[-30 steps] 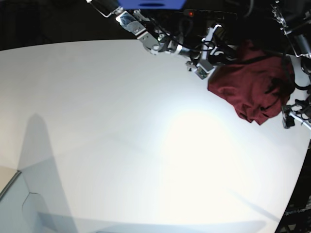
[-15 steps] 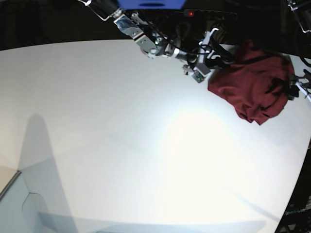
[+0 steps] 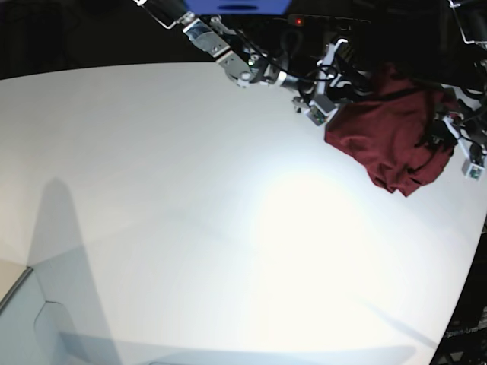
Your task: Layout the t-shirt on the table in an organized manner, then fold the t-shirt properly
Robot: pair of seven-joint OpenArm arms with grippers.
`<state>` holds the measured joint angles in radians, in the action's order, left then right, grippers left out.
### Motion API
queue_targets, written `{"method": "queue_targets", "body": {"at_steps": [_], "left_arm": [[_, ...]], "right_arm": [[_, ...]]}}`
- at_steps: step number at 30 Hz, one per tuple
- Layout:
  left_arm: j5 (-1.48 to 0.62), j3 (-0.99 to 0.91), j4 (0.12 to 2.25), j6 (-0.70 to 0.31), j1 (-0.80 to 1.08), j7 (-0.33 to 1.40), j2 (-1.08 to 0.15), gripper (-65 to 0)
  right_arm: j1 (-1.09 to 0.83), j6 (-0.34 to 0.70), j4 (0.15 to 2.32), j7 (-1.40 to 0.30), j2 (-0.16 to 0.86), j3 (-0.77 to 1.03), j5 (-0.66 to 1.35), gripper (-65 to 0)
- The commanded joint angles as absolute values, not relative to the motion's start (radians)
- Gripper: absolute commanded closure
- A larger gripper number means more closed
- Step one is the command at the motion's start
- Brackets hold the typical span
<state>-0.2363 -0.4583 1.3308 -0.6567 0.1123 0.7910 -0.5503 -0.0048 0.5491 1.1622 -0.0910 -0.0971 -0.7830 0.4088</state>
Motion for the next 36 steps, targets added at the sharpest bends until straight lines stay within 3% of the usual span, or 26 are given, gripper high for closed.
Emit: {"method": "queue_targets", "body": {"at_steps": [1,12,17,32,36], "left_arm": [[-0.252,-0.44,1.349,-0.659,0.104,0.774,-0.568,-65.0],[-0.208,-0.387,1.357,-0.656,0.124,0.776,-0.473,-65.0],[-0.101,-0.394,1.359,-0.667,0.125,0.776,-0.409,-65.0],[-0.104,-0.398,1.535,-0.668,0.151,0.777,-0.395,-65.0],[-0.182,-0.438,1.627,-0.668,0.143,0.871,-0.398,-65.0]], "right_arm": [[0.012,0.565,1.17,-0.067,-0.105,-0.78,0.429,-14.0],[0.028,0.564,1.133,-0.064,-0.087,-0.774,0.427,-14.0],[0.107,0.562,1.072,-0.064,-0.024,-0.771,0.43,-14.0],[0.208,0.565,1.05,-0.064,0.09,-0.499,0.43,-14.0],[0.214,0.565,1.052,-0.064,0.093,-0.463,0.43,-14.0]]}}
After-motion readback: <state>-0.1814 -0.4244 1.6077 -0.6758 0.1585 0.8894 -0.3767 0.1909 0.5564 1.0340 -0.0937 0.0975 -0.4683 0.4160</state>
